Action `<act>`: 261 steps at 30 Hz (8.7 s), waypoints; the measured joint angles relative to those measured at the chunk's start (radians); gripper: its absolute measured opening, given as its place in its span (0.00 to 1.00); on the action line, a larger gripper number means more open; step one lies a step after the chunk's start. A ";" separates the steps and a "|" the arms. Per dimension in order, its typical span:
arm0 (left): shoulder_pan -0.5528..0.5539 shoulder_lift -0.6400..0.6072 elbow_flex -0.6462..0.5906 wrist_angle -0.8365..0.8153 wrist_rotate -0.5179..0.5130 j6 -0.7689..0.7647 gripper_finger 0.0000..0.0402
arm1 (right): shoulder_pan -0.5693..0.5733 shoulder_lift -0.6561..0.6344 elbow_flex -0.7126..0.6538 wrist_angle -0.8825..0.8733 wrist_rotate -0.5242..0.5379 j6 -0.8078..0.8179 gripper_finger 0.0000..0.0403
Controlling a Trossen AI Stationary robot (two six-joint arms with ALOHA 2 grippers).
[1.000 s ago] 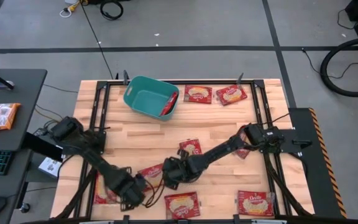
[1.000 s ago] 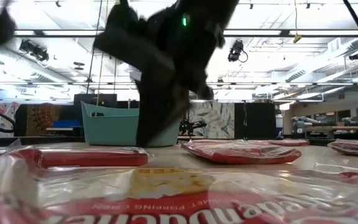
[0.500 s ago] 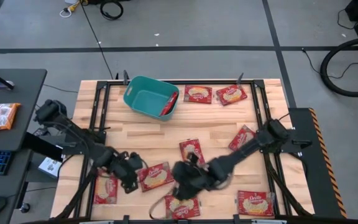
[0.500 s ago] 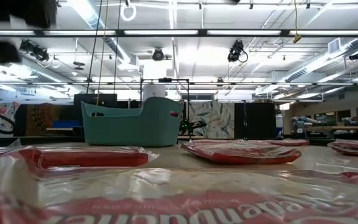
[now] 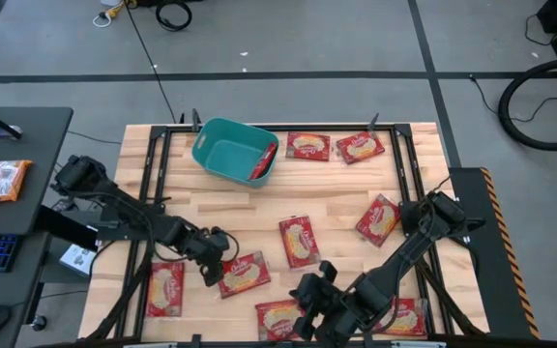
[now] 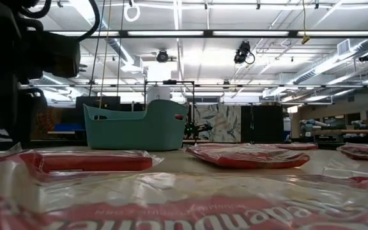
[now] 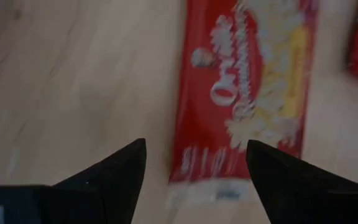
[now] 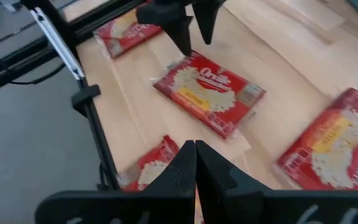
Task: Sort popcorn bags into baskets
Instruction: Put the popcorn bag into the green bin
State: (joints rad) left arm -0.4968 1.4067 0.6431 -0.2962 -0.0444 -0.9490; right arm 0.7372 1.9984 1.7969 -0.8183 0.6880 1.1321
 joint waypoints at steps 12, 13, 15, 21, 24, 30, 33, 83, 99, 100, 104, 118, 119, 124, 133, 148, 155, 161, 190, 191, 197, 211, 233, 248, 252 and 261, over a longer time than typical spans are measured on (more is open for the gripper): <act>-0.016 0.121 -0.054 0.220 -0.024 0.002 0.61 | -0.027 0.000 0.000 -0.013 -0.044 0.000 0.02; -0.025 0.123 -0.055 0.230 -0.033 0.009 0.60 | -0.028 0.000 0.000 -0.014 -0.047 -0.002 0.02; -0.040 0.125 -0.057 0.244 -0.040 0.020 0.58 | -0.029 0.000 0.000 -0.014 -0.054 -0.008 0.02; -0.092 0.137 -0.057 0.260 -0.094 0.070 0.39 | -0.033 0.000 0.000 -0.018 -0.054 -0.022 0.02; -0.115 0.139 -0.057 0.264 -0.142 0.095 0.25 | -0.034 0.001 0.000 -0.022 -0.054 -0.027 0.02; -0.106 0.134 -0.035 0.225 -0.099 0.018 0.04 | -0.034 -0.003 0.000 -0.055 -0.062 -0.028 0.02; -0.107 0.118 0.030 0.080 -0.092 0.030 0.03 | -0.034 -0.034 0.000 -0.104 -0.083 -0.028 0.02; 0.939 0.415 0.748 -1.082 -0.669 0.411 0.04 | -0.797 -0.730 0.000 -0.478 -0.192 -0.976 0.02; 0.967 0.414 0.703 -1.149 -0.529 0.174 0.06 | -0.818 -0.731 -0.228 -0.383 -0.305 -0.943 0.02; 0.970 0.414 0.692 -1.149 -0.528 0.161 0.06 | -0.818 -0.731 -0.249 -0.353 -0.329 -0.944 0.02; 0.976 0.414 0.636 -1.144 -0.539 0.121 0.06 | -0.820 -0.731 -0.311 -0.250 -0.419 -0.949 0.02; 0.975 0.414 0.606 -1.153 -0.536 0.158 0.15 | -0.827 -0.731 -0.329 -0.139 -0.484 -0.916 0.02; 0.975 0.414 0.606 -1.156 -0.534 0.158 0.16 | -0.832 -0.731 -0.329 -0.135 -0.488 -0.917 0.02; 0.975 0.399 0.606 -1.157 -0.510 0.201 0.21 | -0.866 -0.731 -0.329 -0.115 -0.532 -0.918 0.02; 0.967 0.275 0.607 -1.179 -0.538 0.231 0.26 | -0.900 -0.731 -0.329 -0.114 -0.571 -0.927 0.02; 0.540 -0.084 0.608 -0.805 -0.396 0.513 0.26 | -0.817 -0.603 -0.329 -0.235 -0.754 -1.182 0.03; 0.271 -0.154 0.608 -0.777 -0.398 0.385 0.26 | -0.711 -0.396 -0.329 -0.343 -0.602 -1.120 0.02; 0.071 -0.168 0.608 -0.879 -0.403 0.187 0.26 | -0.644 -0.199 -0.329 -0.301 -0.543 -1.027 0.02; -0.302 -0.102 0.604 -0.863 -0.529 -0.033 0.26 | -0.482 -0.042 -0.114 0.158 -0.600 -0.785 0.02; -0.279 -0.090 0.604 -0.838 -0.511 -0.005 0.26 | -0.466 -0.060 -0.114 0.137 -0.578 -0.752 0.02; -0.144 0.008 0.604 -0.530 -0.423 0.257 0.29 | -0.334 -0.173 -0.115 -0.065 -0.503 -0.517 0.02; 0.048 0.345 0.604 -0.145 -0.156 0.546 0.69 | 0.067 -0.483 -0.115 -0.329 0.068 0.054 0.02; 0.183 0.632 0.610 -0.024 -0.067 0.316 0.68 | 0.028 -0.429 -0.166 -0.359 -0.009 0.126 0.02; 0.220 0.483 0.649 -0.324 -0.195 0.318 0.04 | -0.053 -0.430 -0.166 -0.358 0.010 -0.010 0.03; 0.256 0.340 0.758 -0.608 -0.368 0.278 0.05 | -0.094 -0.430 -0.166 -0.362 0.037 -0.045 0.03; 0.455 0.125 0.898 -1.172 -0.800 0.033 0.04 | -0.241 -0.430 -0.166 -0.364 0.046 -0.287 0.03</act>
State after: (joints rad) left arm -0.0416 1.5314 1.5412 -1.4681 -0.8443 -0.9163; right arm 0.4958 1.5684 1.6310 -1.1828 0.7335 0.8454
